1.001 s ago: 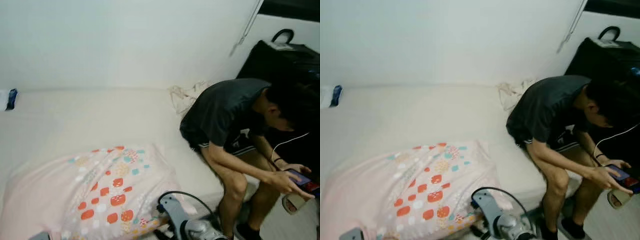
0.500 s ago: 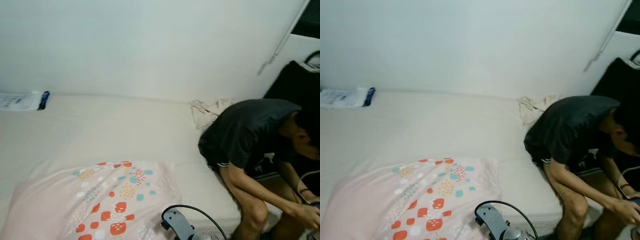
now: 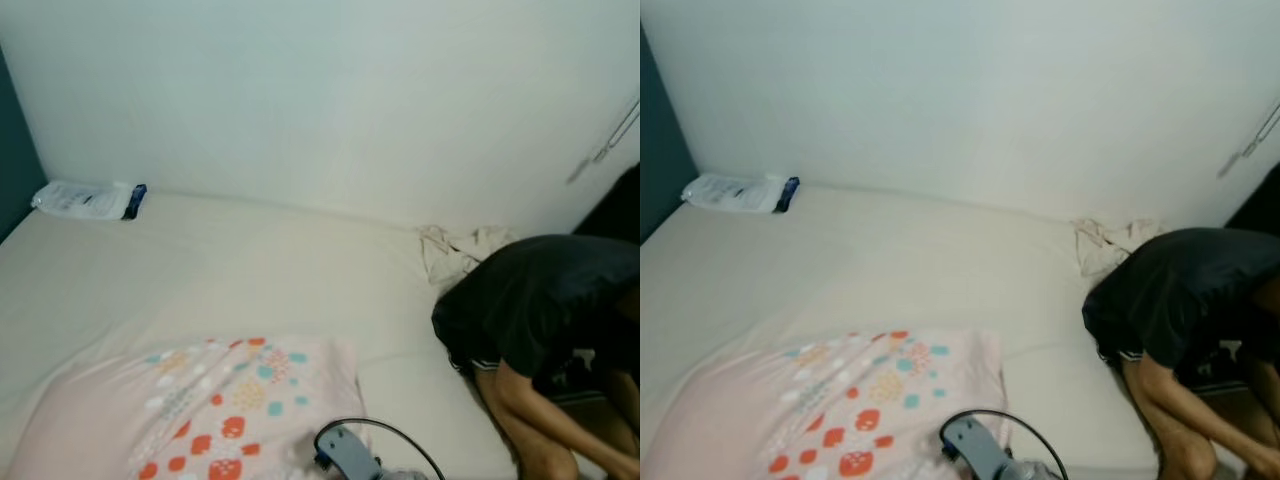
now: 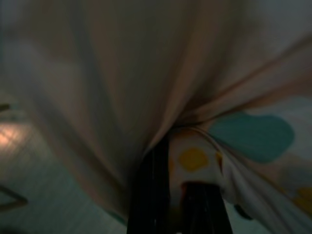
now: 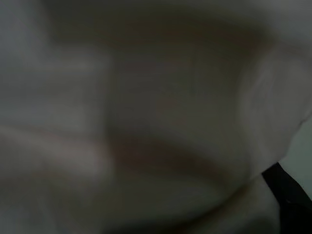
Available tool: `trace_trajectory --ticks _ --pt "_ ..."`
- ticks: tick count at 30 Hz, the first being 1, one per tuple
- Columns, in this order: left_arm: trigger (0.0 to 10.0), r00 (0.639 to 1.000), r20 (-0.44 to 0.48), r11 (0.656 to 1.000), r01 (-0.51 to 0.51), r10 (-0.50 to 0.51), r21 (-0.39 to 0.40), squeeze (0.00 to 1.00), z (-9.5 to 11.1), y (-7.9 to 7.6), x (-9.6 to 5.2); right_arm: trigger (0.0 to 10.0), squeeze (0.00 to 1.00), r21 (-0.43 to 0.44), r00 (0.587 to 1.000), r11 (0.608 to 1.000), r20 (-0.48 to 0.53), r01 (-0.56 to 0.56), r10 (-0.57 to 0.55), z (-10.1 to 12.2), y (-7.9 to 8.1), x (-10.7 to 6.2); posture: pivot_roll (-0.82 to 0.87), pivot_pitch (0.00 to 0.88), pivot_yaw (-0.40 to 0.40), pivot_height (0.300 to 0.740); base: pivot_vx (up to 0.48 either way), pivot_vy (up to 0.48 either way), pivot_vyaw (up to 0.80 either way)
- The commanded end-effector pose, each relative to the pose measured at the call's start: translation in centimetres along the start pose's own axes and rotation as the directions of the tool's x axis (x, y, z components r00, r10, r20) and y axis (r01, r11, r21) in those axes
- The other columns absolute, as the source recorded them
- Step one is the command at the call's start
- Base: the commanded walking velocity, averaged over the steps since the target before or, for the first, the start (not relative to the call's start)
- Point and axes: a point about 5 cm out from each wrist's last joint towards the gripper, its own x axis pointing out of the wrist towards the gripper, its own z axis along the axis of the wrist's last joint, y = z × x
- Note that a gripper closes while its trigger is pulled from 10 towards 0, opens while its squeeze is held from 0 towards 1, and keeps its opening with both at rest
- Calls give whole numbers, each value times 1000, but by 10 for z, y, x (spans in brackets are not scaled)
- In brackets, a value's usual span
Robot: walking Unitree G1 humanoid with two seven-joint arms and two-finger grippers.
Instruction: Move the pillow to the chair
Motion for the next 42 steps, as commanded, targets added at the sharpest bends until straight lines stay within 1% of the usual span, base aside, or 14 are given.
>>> trace_trajectory --ticks 1,5,6,15,21,23,26,28,29,34,37,39,42 --pt "10000 968 -134 976 -215 212 -14 0 -28 50 -3 10000 0 1 998 998 -16 66 -66 -4 -15 -6 150 30 -157 740 0 0 800" --pt "10000 972 -148 983 -184 181 -6 0 -31 42 -4 10000 0 -3 997 998 -26 69 -69 -7 -15 -6 151 33 -157 740 0 0 800" --pt "10000 975 -152 986 -165 164 3 0 -33 38 -5 10000 0 -2 997 998 -29 71 -71 -8 -15 -6 150 37 -156 740 0 0 800" --pt "10000 977 -180 993 -113 118 34 0 -43 30 -9 10000 0 10 998 998 -25 65 -65 -9 -13 -5 144 46 -154 740 0 0 800" --pt "10000 974 -189 992 -121 125 33 0 -44 32 -9 10000 0 23 999 999 -12 39 -38 -7 -10 -4 144 46 -154 740 0 0 798" --pt "10000 962 -208 982 -159 177 100 0 -47 38 -10 10000 0 7 1000 1000 -18 21 -21 -7 -7 -3 147 45 -156 740 0 0 797" --pt "10000 956 -215 977 -178 200 116 0 -48 41 -10 10000 0 4 1000 1000 -20 17 -17 -7 -6 -3 148 45 -157 740 0 0 794" --pt "10000 945 -236 971 -197 225 138 0 -51 47 -11 10000 0 5 1000 1000 -22 16 -15 -8 -6 -3 153 43 -161 740 0 0 797" --pt "10000 942 -251 970 -189 224 154 0 -54 48 -12 10000 0 8 1000 1000 -22 14 -14 -8 -5 -3 155 42 -162 740 0 0 800" --pt "10000 939 -278 974 -165 204 157 0 -58 47 -14 10000 0 6 1000 1000 -20 11 -11 -7 -5 -3 159 41 -164 740 0 0 799" --pt "10000 937 -307 980 -119 164 159 0 -64 41 -16 10000 0 1 1000 1000 -20 9 -9 -6 -5 -2 163 37 -166 740 0 0 800" --pt "10000 937 -313 981 -110 156 159 0 -64 39 -16 10000 0 0 1000 1000 -20 9 -9 -6 -5 -2 164 36 -166 740 0 0 800" --pt "10000 936 -331 985 -70 120 158 0 -68 32 -18 10000 0 -4 1000 1000 -21 8 -8 -5 -5 -2 168 33 -168 740 0 0 800"
